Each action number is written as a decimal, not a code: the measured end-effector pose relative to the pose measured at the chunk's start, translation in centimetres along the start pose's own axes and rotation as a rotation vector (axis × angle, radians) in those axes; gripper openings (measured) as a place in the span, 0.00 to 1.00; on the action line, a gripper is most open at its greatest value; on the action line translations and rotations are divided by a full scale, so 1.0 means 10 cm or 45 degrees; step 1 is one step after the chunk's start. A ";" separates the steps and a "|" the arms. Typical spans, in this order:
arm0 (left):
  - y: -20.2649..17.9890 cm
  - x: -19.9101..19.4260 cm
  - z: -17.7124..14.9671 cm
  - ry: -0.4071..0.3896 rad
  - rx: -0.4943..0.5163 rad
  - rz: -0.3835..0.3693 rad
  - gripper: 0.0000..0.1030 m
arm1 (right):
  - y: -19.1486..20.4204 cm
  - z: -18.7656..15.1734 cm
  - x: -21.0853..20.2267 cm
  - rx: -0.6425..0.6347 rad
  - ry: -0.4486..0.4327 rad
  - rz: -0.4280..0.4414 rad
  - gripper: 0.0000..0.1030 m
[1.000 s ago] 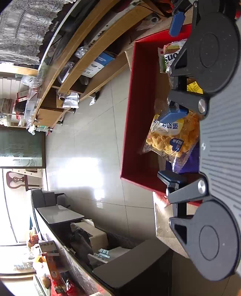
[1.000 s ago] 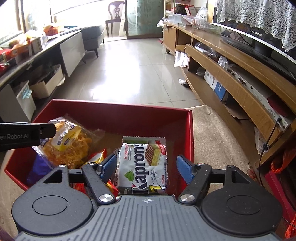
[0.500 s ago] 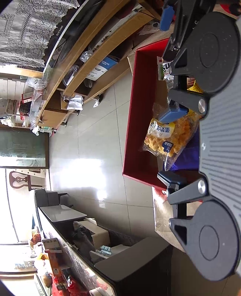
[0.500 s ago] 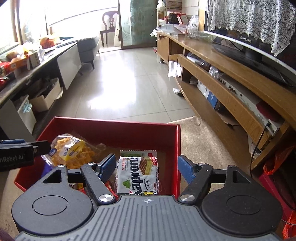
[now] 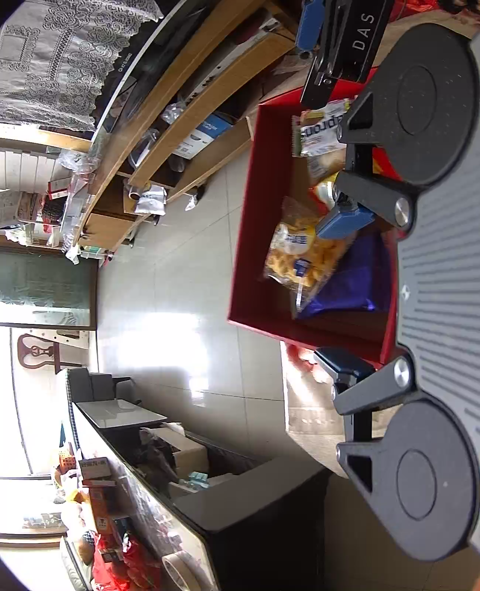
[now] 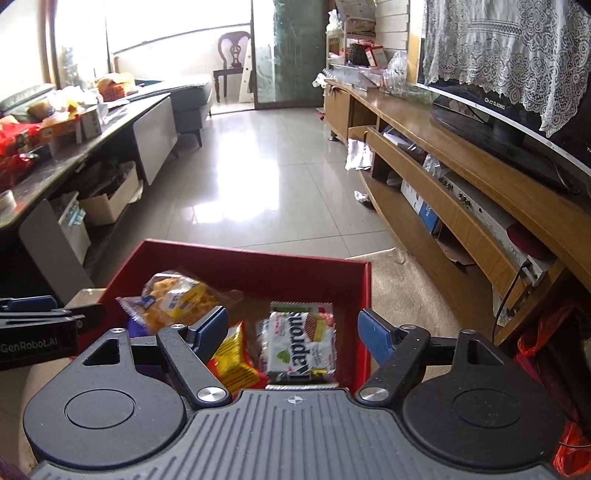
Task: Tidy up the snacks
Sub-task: 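Lower both snacks into the red box and open both tools, then move left tool to the white pouch and grasp it while right tool withdraws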
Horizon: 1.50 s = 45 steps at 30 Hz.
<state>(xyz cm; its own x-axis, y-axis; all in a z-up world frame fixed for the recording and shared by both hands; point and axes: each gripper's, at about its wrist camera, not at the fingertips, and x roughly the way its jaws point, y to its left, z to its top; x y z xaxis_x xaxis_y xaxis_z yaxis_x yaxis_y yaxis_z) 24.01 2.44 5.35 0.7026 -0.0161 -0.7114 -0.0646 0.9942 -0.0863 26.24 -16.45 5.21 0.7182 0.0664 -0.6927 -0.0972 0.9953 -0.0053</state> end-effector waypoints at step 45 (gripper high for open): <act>0.27 -0.38 -1.39 0.344 -0.001 -0.060 0.61 | 0.47 -0.76 -0.33 -0.157 0.213 0.094 0.82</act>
<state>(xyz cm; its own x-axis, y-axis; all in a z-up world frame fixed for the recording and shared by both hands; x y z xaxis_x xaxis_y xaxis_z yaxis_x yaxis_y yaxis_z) 11.31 3.72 -1.84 0.4901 -0.0902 -0.8670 -0.0371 0.9916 -0.1241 18.18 -12.52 1.95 0.5825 0.1156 -0.8046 -0.2358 0.9713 -0.0312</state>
